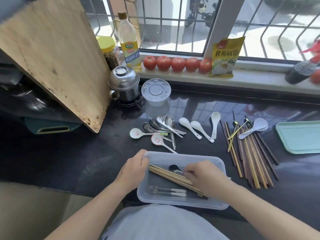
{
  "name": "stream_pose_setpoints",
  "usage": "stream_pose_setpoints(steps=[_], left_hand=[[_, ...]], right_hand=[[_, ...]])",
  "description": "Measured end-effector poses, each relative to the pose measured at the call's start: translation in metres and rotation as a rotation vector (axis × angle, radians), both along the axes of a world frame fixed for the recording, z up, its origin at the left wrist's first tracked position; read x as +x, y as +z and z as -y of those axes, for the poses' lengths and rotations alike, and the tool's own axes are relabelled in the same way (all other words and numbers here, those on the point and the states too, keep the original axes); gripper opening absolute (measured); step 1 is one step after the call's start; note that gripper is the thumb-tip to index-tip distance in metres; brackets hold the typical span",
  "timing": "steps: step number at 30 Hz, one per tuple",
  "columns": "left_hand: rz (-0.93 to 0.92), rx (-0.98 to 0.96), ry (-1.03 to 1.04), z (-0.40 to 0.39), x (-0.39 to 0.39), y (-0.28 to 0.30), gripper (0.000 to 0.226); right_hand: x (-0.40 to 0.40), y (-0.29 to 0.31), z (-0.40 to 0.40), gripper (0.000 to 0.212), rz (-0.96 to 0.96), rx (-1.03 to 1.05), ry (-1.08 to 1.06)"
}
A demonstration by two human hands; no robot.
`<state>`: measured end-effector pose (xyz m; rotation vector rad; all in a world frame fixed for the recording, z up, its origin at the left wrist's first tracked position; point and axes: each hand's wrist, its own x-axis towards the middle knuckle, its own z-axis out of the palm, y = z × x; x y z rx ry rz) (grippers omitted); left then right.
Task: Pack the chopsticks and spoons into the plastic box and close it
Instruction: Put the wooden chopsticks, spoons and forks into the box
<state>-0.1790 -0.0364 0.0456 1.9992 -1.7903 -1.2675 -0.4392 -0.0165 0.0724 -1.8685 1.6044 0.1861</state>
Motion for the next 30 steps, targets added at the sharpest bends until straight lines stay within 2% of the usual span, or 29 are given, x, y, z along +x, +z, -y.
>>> stream_pose_setpoints(steps=[3, 5, 7, 9, 12, 15, 18, 20, 24, 27, 30], left_hand=[[0.032, 0.004, -0.025, 0.001, -0.001, 0.000, 0.019], [0.053, -0.004, -0.032, 0.001, -0.002, 0.000, 0.017], [0.073, -0.014, -0.033, 0.000, -0.003, 0.000, 0.017], [0.088, -0.024, -0.034, 0.000, -0.003, 0.000, 0.017], [0.102, -0.030, -0.039, 0.001, -0.003, 0.000, 0.016], [0.092, -0.034, -0.035, 0.000, -0.002, -0.002, 0.017], [0.082, -0.043, -0.027, 0.000, -0.003, -0.002, 0.016], [0.085, -0.046, -0.025, 0.000, -0.004, -0.001, 0.015], [0.126, -0.041, -0.022, 0.000, -0.005, 0.002, 0.013], [0.129, -0.042, -0.009, 0.000, -0.007, 0.002, 0.013], [0.129, -0.033, 0.006, -0.001, -0.007, 0.002, 0.014]], right_hand=[[-0.011, 0.027, 0.028, 0.020, 0.264, -0.075, -0.320], [-0.009, 0.028, 0.059, 0.020, 0.243, -0.156, -0.399], [0.001, 0.011, 0.093, 0.020, 0.074, -0.176, -0.303], [0.024, -0.013, 0.118, 0.019, -0.084, -0.118, -0.105], [0.063, -0.050, 0.137, 0.017, -0.216, -0.038, 0.051], [0.075, -0.073, 0.148, 0.009, -0.267, -0.073, 0.033], [0.050, -0.077, 0.158, 0.010, -0.246, -0.271, -0.172], [0.016, -0.081, 0.164, 0.015, -0.305, -0.320, -0.268], [-0.034, -0.095, 0.166, 0.022, -0.418, -0.243, -0.102], [-0.035, -0.101, 0.159, 0.015, -0.457, -0.290, 0.017], [-0.033, -0.102, 0.152, 0.014, -0.523, -0.268, 0.046]])
